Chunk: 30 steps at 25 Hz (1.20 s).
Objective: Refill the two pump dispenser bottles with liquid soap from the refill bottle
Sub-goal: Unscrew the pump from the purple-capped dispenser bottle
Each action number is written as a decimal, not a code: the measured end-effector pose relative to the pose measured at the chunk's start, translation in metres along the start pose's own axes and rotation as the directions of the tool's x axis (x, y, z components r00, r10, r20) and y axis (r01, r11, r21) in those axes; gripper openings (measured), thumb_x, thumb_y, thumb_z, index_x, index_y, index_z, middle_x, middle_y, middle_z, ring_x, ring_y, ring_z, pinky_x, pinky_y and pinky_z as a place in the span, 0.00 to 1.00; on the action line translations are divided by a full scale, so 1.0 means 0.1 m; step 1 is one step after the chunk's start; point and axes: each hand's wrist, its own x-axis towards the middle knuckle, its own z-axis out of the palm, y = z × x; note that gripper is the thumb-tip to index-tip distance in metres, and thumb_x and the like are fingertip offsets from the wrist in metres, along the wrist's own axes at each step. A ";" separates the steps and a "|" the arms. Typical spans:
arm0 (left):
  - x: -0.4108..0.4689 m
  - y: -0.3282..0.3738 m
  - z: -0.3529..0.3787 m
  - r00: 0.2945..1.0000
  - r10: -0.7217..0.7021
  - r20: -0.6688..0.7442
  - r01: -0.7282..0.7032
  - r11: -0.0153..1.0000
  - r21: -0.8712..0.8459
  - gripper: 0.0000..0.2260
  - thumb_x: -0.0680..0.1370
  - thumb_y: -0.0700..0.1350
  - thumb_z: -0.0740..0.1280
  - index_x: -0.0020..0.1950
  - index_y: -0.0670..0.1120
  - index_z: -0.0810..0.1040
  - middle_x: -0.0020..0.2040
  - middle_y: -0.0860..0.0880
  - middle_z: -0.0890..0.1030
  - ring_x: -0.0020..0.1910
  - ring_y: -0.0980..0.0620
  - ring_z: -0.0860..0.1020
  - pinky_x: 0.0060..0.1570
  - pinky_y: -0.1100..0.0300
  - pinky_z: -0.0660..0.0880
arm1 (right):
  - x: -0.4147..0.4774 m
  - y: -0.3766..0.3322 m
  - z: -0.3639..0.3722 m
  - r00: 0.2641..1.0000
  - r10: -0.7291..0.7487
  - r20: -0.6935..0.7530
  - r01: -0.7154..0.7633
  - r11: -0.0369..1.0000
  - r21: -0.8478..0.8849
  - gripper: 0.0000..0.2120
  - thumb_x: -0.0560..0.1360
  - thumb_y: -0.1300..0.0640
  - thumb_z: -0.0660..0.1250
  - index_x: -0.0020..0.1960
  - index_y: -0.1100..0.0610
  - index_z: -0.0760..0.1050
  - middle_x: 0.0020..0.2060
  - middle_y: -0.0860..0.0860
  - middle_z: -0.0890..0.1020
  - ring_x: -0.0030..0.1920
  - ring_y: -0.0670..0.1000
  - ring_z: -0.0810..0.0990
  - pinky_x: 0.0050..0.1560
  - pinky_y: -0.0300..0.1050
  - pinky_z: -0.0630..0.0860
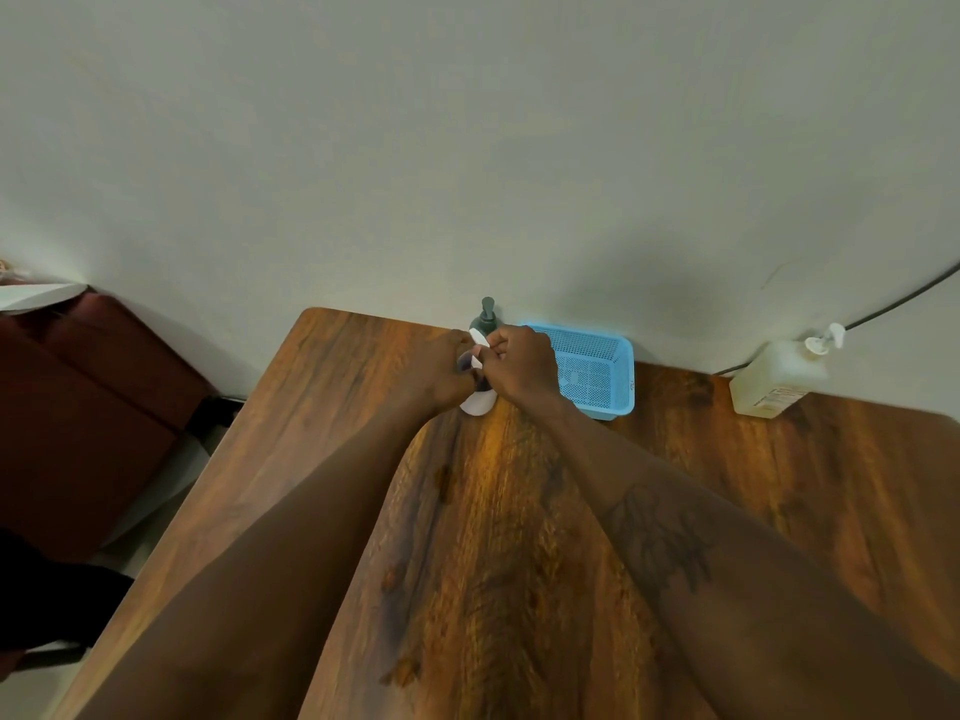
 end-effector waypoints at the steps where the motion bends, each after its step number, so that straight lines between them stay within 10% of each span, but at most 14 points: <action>1: -0.03 0.00 -0.01 1.000 0.010 -0.003 -0.010 1.000 -0.002 0.20 0.74 0.43 0.76 0.64 0.42 0.78 0.63 0.43 0.80 0.60 0.44 0.78 0.57 0.50 0.76 | -0.03 0.00 -0.03 1.000 -0.011 -0.010 0.011 1.000 0.017 0.08 0.74 0.50 0.73 0.45 0.54 0.82 0.39 0.50 0.85 0.41 0.51 0.83 0.43 0.51 0.83; 7: -0.24 0.01 -0.03 0.993 0.118 0.030 -0.116 0.992 -0.039 0.28 0.66 0.60 0.77 0.62 0.50 0.80 0.56 0.51 0.83 0.53 0.50 0.81 0.56 0.46 0.81 | -0.24 0.00 -0.38 0.996 -0.062 -0.065 0.071 0.987 0.141 0.08 0.77 0.50 0.72 0.48 0.56 0.83 0.41 0.49 0.86 0.42 0.48 0.84 0.43 0.43 0.81; 13: -0.56 0.32 0.03 0.979 0.202 0.019 -0.201 0.977 -0.065 0.27 0.69 0.54 0.81 0.64 0.47 0.79 0.56 0.51 0.83 0.52 0.53 0.80 0.49 0.67 0.76 | -0.54 0.11 -0.80 0.983 -0.080 -0.168 0.113 0.974 0.196 0.09 0.77 0.51 0.73 0.49 0.57 0.83 0.43 0.49 0.87 0.41 0.47 0.83 0.43 0.39 0.80; 17: -0.75 0.53 0.22 0.956 0.294 -0.012 -0.294 0.950 -0.110 0.28 0.65 0.59 0.82 0.61 0.50 0.81 0.53 0.54 0.84 0.49 0.56 0.82 0.54 0.54 0.82 | -0.76 0.24 -1.04 0.972 -0.057 -0.229 0.109 0.969 0.221 0.08 0.77 0.54 0.73 0.49 0.59 0.84 0.39 0.47 0.84 0.36 0.39 0.79 0.36 0.23 0.70; 30: -1.23 0.41 1.28 0.871 0.367 -0.326 -0.446 0.870 -0.211 0.31 0.63 0.62 0.82 0.63 0.55 0.83 0.54 0.57 0.86 0.52 0.59 0.83 0.53 0.56 0.83 | -1.51 1.11 -0.88 0.904 -0.218 -0.369 0.305 0.932 0.196 0.17 0.65 0.42 0.81 0.45 0.51 0.82 0.37 0.40 0.83 0.36 0.38 0.82 0.38 0.28 0.77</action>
